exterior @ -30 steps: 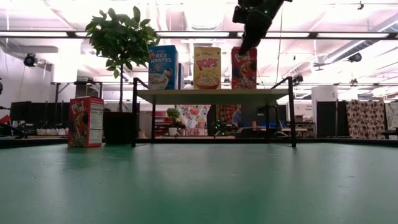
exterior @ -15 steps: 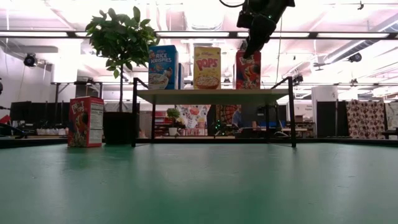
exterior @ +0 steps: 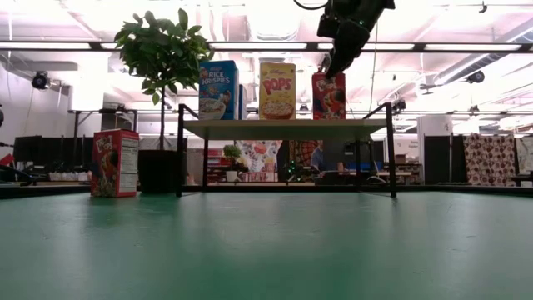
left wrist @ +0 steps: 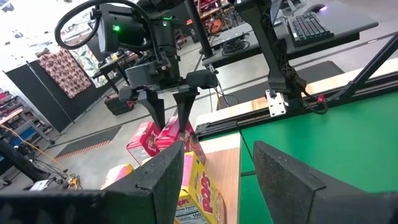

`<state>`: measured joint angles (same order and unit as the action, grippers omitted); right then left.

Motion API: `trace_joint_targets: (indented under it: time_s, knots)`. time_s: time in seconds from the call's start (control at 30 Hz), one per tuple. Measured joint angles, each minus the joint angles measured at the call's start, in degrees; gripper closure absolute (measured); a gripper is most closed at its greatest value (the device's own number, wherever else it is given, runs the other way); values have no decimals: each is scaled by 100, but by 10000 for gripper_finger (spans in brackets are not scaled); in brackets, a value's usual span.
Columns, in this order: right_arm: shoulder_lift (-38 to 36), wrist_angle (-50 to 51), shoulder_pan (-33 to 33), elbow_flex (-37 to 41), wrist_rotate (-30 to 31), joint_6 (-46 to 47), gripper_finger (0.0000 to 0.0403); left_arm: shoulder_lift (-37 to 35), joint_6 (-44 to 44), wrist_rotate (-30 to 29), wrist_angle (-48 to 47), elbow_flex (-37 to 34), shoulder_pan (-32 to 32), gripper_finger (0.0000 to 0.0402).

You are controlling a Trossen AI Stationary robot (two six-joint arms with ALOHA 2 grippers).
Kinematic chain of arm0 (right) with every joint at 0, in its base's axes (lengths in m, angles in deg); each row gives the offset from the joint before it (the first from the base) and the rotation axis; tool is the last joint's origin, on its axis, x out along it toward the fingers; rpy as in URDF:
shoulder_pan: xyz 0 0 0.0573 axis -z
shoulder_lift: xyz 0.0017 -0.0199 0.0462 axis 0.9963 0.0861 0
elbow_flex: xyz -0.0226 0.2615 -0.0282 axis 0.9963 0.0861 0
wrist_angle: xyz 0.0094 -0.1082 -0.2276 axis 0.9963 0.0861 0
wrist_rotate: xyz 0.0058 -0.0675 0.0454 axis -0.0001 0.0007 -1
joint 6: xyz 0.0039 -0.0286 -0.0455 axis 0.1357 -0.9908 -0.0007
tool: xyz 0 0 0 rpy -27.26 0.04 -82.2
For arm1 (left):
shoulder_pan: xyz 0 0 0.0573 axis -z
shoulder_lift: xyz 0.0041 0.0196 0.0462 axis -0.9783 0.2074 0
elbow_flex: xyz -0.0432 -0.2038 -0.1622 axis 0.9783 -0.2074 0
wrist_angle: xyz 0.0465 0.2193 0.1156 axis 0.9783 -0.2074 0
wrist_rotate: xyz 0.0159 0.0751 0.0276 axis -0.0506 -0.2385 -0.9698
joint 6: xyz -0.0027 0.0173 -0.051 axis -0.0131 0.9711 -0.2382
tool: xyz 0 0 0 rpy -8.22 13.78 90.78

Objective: Stack cereal on shelf
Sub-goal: Put the bottom red cereal box on the shelf

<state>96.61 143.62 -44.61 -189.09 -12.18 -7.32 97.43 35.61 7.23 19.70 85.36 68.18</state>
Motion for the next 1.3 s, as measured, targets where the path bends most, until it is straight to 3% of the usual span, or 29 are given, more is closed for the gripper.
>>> trace_joint_targets:
  time_s: [0.2, 0.37, 1.07, 1.17, 1.3]
  knots:
    - [2, -11, 0, 2, 17, -30, 202, 0, 0, 0, 0, 0, 0, 225]
    - [2, -1, 0, 2, 441, -140, 202, 0, 0, 0, 0, 0, 0, 225]
    - [-105, -222, -271, -418, 460, 350, 203, 2, 0, 0, 9, -1, 0, 225]
    - [-67, -495, -396, -424, 458, 477, 222, 2, 0, 0, 39, -2, 2, 225]
    - [62, -705, -509, -391, 460, 542, 290, 2, 0, 2, 35, -2, 0, 225]
